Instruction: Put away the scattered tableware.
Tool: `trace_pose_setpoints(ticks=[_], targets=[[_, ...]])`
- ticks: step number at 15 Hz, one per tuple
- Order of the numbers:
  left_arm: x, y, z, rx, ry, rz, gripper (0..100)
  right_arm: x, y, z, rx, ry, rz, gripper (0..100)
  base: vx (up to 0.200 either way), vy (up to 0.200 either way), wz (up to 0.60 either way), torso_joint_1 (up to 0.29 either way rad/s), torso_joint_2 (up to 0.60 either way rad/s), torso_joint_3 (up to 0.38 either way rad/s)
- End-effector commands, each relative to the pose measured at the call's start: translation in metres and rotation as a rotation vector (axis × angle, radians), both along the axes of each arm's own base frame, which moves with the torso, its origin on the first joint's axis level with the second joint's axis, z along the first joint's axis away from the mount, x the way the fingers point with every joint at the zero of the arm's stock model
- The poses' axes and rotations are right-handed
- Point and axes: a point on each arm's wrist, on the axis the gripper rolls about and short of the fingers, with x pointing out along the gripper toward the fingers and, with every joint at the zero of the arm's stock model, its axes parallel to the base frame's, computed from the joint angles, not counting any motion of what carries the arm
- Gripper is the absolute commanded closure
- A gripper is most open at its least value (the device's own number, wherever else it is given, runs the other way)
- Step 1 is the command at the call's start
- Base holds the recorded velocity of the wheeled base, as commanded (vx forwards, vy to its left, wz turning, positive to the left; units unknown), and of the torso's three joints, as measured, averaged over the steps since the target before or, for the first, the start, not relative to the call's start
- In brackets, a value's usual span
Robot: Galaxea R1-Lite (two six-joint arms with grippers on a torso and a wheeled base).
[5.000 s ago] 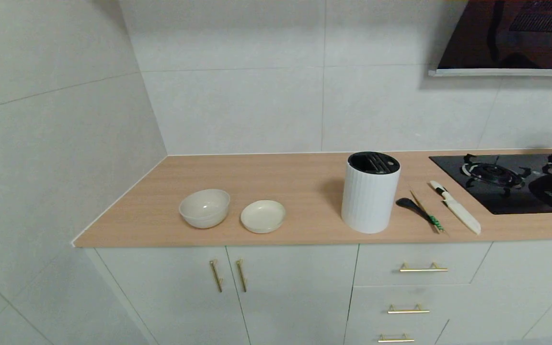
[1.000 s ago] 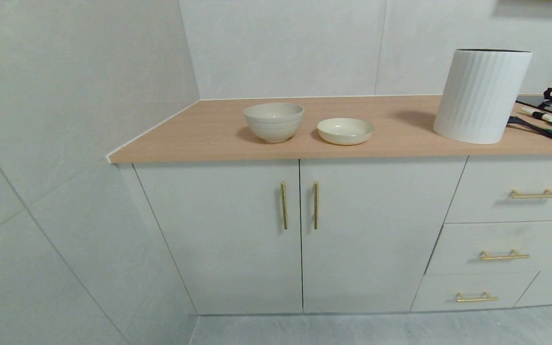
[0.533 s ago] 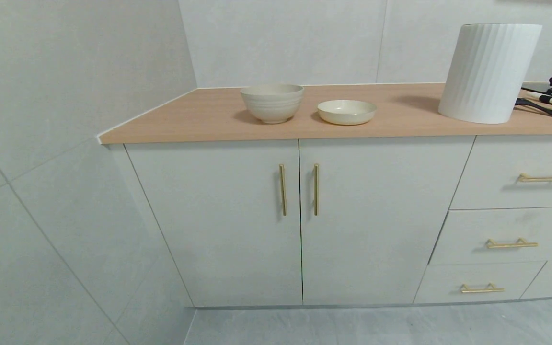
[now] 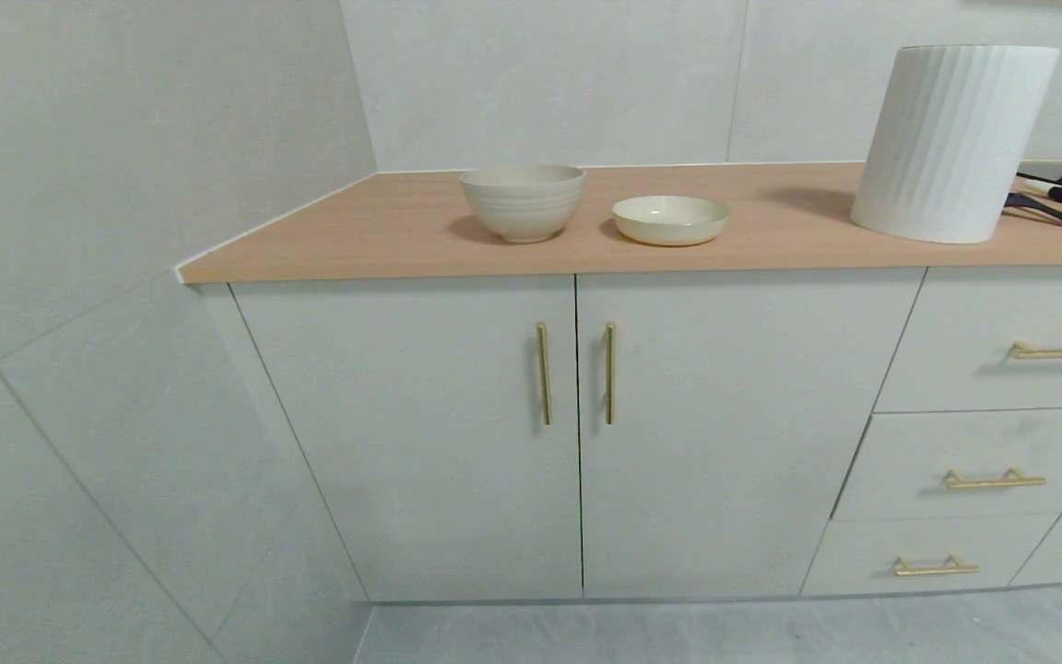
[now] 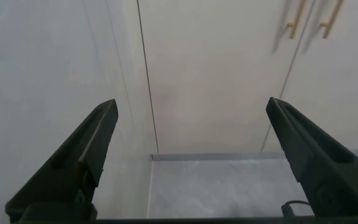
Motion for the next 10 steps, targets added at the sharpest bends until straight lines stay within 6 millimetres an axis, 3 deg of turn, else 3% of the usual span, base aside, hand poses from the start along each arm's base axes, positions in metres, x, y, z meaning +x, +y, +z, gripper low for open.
trace_pose_setpoints(ticks=[1,10], targets=[[0.0,0.0,0.0,0.001,0.0,0.0,0,0.0001,0.0,0.0,-0.001,0.001,0.0,0,0.2,0.0,0.0,0.012,0.0,0.002],[0.0,0.0,0.0,-0.001,0.0,0.0,0,0.0001,0.0,0.0,-0.004,0.001,0.002,0,0.0,0.0,0.0,0.0,0.0,0.0]])
